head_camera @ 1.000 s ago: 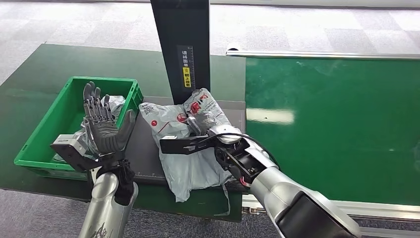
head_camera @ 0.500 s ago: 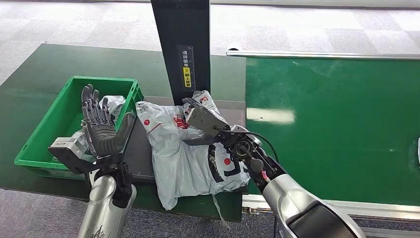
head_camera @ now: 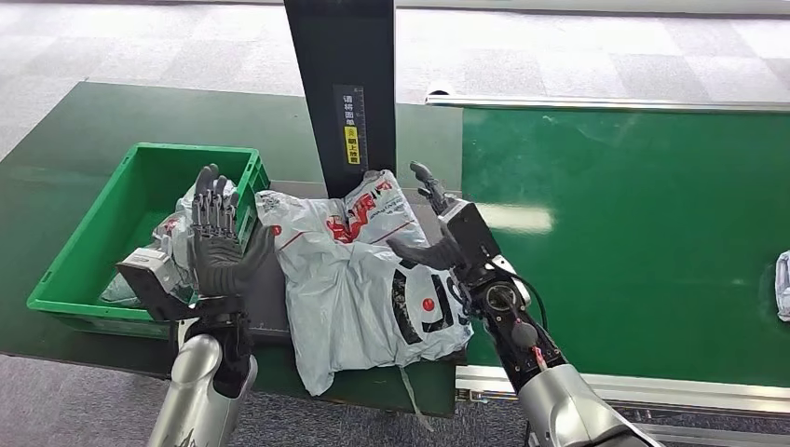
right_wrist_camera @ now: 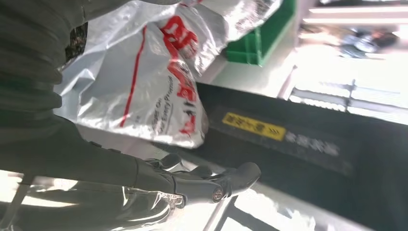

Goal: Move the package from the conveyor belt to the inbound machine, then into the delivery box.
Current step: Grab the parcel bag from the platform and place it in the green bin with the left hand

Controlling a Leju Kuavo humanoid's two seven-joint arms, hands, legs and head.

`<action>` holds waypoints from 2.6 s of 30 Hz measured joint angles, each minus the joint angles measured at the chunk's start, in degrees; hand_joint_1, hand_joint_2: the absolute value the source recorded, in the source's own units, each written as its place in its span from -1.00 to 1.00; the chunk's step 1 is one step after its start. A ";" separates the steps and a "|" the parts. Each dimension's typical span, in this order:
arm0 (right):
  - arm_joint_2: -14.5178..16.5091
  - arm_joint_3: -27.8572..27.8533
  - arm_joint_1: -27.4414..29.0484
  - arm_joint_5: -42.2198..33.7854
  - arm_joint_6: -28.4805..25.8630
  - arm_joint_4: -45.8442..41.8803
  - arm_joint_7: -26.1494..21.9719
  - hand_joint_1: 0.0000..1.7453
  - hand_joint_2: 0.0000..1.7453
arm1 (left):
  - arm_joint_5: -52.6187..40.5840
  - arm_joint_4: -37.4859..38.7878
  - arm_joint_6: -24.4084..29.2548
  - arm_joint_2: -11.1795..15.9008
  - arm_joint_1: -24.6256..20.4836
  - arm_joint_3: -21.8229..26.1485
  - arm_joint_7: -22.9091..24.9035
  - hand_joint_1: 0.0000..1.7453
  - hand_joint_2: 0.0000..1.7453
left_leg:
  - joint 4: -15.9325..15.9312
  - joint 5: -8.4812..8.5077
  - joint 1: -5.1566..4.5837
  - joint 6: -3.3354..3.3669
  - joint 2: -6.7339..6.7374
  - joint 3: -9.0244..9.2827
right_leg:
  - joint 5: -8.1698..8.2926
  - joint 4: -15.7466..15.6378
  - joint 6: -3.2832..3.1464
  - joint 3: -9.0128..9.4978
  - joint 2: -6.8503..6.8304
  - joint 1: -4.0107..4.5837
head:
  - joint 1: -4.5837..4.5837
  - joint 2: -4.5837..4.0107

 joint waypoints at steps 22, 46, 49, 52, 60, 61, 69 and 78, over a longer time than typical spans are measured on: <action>-3.49 -9.47 13.70 3.87 -8.80 -22.52 -4.02 -1.00 1.00 | -35.30 14.15 -5.05 1.93 -6.27 -11.35 13.76 -1.00 1.00 | 0.00 -0.02 -0.01 0.01 0.03 0.01 | 0.00 -0.01 0.00 -0.01 0.02 -0.01 | -0.01 0.00; -3.61 -12.82 12.07 -3.29 -5.40 -12.64 5.56 -1.00 1.00 | -49.51 30.79 -2.53 0.16 -12.75 -13.15 19.17 1.00 1.00 | 0.00 -0.01 -0.01 0.01 -0.01 0.00 | 0.00 -0.01 0.00 0.03 0.02 -0.01 | 0.00 0.00; -3.64 -12.81 11.27 -2.86 -4.99 -11.31 5.86 -1.00 1.00 | -49.22 30.78 -1.00 -0.02 -12.71 -12.49 18.62 1.00 1.00 | 0.00 -0.01 -0.01 0.01 -0.01 0.00 | 0.00 -0.01 0.00 0.03 0.02 -0.01 | 0.00 0.00; -3.63 -12.78 10.42 -2.40 -4.53 -10.11 6.06 -1.00 1.00 | -48.57 30.75 0.91 -0.16 -12.54 -11.70 17.63 1.00 1.00 | 0.00 -0.01 -0.01 0.01 -0.01 -0.01 | 0.00 -0.01 0.00 0.03 0.02 -0.01 | -0.01 0.00; -3.60 -12.23 8.86 -1.17 -3.18 -7.53 5.59 -1.00 1.00 | -46.78 28.63 4.18 -0.30 -11.16 -9.64 15.18 1.00 1.00 | 0.00 -0.01 -0.01 0.01 -0.01 -0.01 | 0.00 0.00 0.00 0.02 0.01 -0.01 | -0.01 0.00; -3.59 -12.19 8.76 -1.14 -3.17 -7.30 5.42 -1.00 1.00 | -46.69 28.24 4.80 -0.30 -10.92 -9.37 15.08 1.00 1.00 | 0.00 -0.01 -0.01 0.01 -0.01 -0.01 | 0.00 0.00 0.00 0.03 0.01 -0.01 | -0.01 0.00; -3.51 -12.18 8.57 -0.78 -3.18 -6.58 4.42 -1.00 1.00 | -46.77 21.67 13.19 -0.27 -7.93 -7.55 10.06 1.00 1.00 | 0.00 -0.02 -0.01 0.01 0.00 -0.02 | 0.00 0.00 0.00 0.02 0.02 -0.01 | 0.00 0.00; -3.59 -12.27 8.32 -0.12 -3.15 -5.91 2.93 -1.00 1.00 | -57.11 -2.17 26.17 0.77 0.30 -11.24 7.97 1.00 1.00 | -0.01 -0.03 -0.01 0.01 -0.01 -0.05 | -0.02 -0.01 0.01 -0.01 0.01 -0.01 | 0.00 0.00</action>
